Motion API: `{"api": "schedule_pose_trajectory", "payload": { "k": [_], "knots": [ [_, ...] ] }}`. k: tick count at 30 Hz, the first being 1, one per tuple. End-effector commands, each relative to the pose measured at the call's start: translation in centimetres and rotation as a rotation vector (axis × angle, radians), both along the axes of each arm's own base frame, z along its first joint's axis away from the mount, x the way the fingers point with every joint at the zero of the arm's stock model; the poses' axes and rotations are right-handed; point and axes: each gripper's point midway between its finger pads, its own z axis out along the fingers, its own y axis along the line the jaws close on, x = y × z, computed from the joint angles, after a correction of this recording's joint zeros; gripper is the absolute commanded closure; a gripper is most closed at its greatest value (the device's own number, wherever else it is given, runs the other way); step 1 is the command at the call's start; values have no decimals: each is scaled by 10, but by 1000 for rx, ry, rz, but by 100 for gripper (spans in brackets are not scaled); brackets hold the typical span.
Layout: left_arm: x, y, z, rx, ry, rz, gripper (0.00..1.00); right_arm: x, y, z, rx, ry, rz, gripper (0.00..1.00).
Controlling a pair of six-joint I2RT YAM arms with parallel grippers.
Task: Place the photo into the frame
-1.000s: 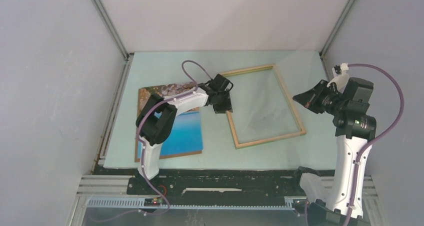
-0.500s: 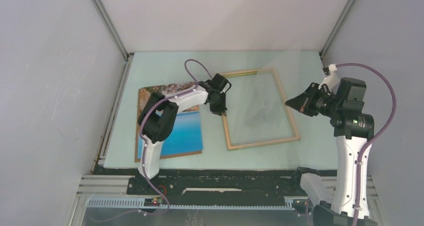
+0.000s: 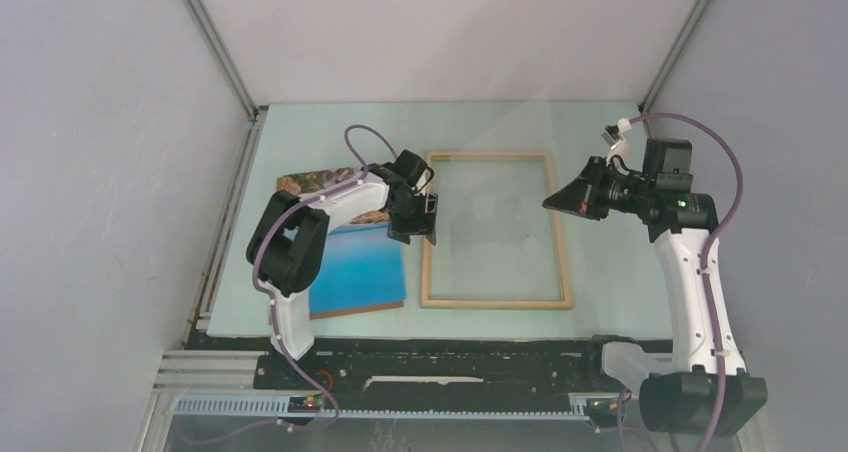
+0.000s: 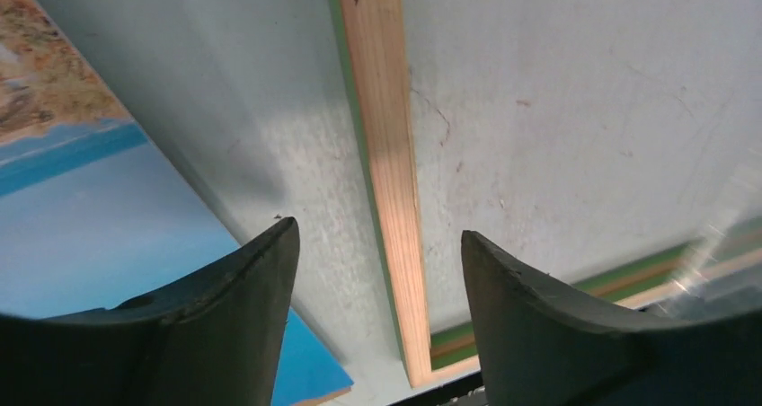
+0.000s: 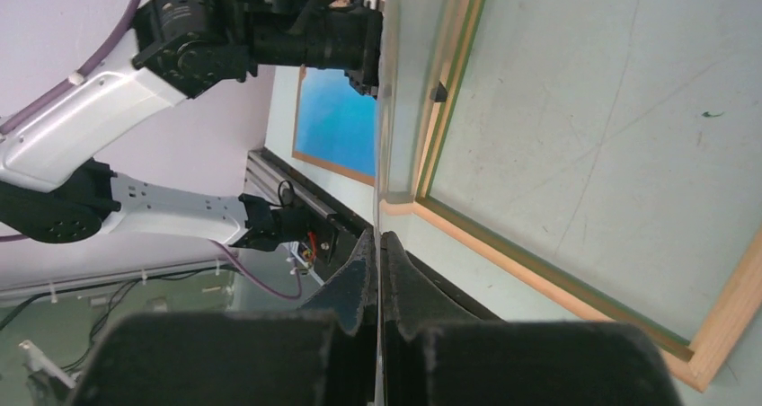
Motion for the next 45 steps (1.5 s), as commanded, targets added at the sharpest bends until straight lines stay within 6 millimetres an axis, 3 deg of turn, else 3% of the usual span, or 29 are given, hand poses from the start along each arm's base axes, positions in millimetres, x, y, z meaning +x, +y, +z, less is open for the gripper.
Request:
{"api": "schedule_pose_trajectory", "payload": {
  "k": [1,6,10,12,16,22,40,45],
  "knots": [
    [-2,9,46,-81,-42,-35,24,13,7,5,78,-39,39,100],
    [10,26,74,-128,-99,-1,14,24,13,-9,96,-11,42,100],
    [29,54,82,-170,-110,67,5,33,16,-19,114,6,42,100],
    [34,54,85,-229,-116,78,5,36,18,-22,123,8,45,100],
    [35,41,79,-286,-73,73,14,40,24,-28,123,20,65,100],
    [34,36,54,-301,-13,92,33,47,31,-34,135,41,82,100],
    [17,11,24,-332,85,56,39,64,33,-42,159,49,86,100],
    [14,8,19,-334,109,54,44,70,34,-41,167,40,84,100]
  ]
}}
